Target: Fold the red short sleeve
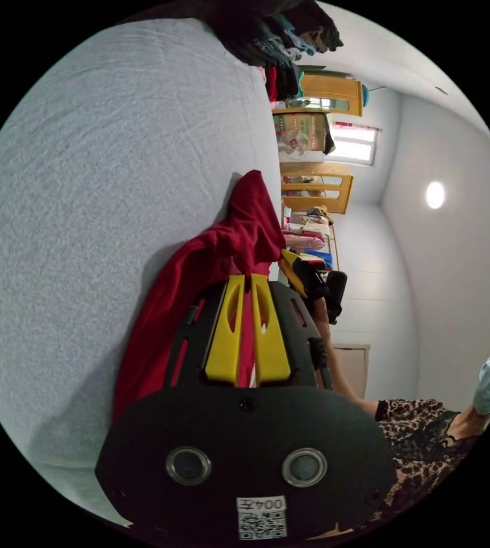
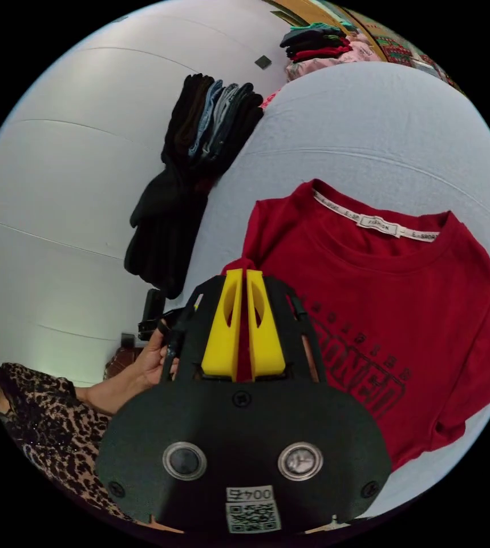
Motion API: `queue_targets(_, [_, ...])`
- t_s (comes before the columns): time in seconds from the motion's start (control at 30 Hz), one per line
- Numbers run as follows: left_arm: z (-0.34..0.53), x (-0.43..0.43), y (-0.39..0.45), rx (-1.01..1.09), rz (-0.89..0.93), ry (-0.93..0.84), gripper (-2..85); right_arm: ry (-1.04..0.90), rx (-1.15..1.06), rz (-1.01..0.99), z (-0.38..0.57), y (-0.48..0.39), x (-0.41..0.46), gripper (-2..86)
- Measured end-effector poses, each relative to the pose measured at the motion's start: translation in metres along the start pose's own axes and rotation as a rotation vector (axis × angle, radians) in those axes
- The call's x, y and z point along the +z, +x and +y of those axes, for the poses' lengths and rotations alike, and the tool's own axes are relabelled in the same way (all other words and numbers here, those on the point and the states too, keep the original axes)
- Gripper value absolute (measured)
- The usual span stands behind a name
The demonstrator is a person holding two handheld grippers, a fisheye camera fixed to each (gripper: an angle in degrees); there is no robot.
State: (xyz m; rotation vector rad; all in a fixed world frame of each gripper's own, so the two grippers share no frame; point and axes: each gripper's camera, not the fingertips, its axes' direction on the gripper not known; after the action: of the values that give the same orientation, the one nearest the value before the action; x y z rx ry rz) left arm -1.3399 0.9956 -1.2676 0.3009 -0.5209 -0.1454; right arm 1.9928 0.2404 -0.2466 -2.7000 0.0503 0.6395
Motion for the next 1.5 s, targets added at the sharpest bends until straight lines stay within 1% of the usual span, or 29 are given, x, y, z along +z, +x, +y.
queue_targets(0.03, [0.000,-0.002,-0.002,-0.011,0.020,0.005,2.4,-0.003,0.001,-0.013,-0.003,-0.001,-0.001,-0.3])
queue_targets(0.1, [-0.001,-0.011,-0.015,-0.093,0.170,0.049,2.4,-0.015,-0.018,-0.059,-0.025,-0.009,-0.001,-0.3])
queue_targets(0.13, [-0.002,-0.014,-0.018,-0.116,0.215,0.067,2.4,-0.017,-0.024,-0.069,-0.032,-0.012,-0.001,-0.3])
queue_targets(0.2, [-0.007,-0.022,-0.031,-0.189,0.377,0.131,2.3,-0.034,-0.047,-0.113,-0.068,-0.027,0.001,-0.2])
queue_targets(0.3, [-0.017,-0.026,-0.041,-0.240,0.478,0.162,2.3,-0.087,-0.093,-0.128,-0.115,-0.048,0.015,-0.1])
queue_targets(0.4, [-0.021,-0.025,-0.046,-0.263,0.505,0.180,2.4,-0.171,-0.108,-0.096,-0.153,-0.059,0.043,0.0])
queue_targets(0.5, [-0.021,-0.021,-0.054,-0.281,0.510,0.190,2.5,-0.261,-0.096,-0.090,-0.175,-0.062,0.071,0.1])
queue_targets(0.57, [-0.020,-0.019,-0.058,-0.290,0.505,0.189,2.5,-0.284,-0.091,-0.064,-0.178,-0.064,0.079,0.1])
queue_targets(0.73, [-0.015,-0.018,-0.061,-0.267,0.440,0.158,2.5,-0.250,-0.102,-0.060,-0.155,-0.068,0.056,0.1])
queue_targets(0.83, [-0.011,-0.017,-0.061,-0.235,0.386,0.127,2.6,-0.166,-0.084,-0.031,-0.116,-0.061,0.019,0.1])
queue_targets(0.9, [-0.008,-0.015,-0.060,-0.194,0.347,0.095,2.6,-0.074,-0.046,-0.011,-0.072,-0.047,-0.012,0.1])
queue_targets(0.97, [-0.005,-0.014,-0.059,-0.166,0.310,0.065,2.6,-0.029,-0.019,-0.010,-0.038,-0.032,-0.024,0.4])
queue_targets(1.1, [0.002,-0.012,-0.061,-0.135,0.242,0.029,2.7,-0.079,0.089,-0.002,0.021,0.015,-0.009,2.1])
queue_targets(1.2, [0.006,-0.008,-0.058,-0.103,0.215,0.003,2.8,-0.081,0.125,0.034,0.039,0.031,-0.003,5.4])
queue_targets(1.33, [0.013,-0.007,-0.053,-0.072,0.193,-0.013,3.1,-0.049,0.095,0.084,0.031,0.022,-0.016,6.6])
queue_targets(1.5, [0.035,-0.014,-0.040,-0.022,0.092,0.020,4.5,-0.015,0.016,0.080,-0.028,-0.006,-0.024,7.7])
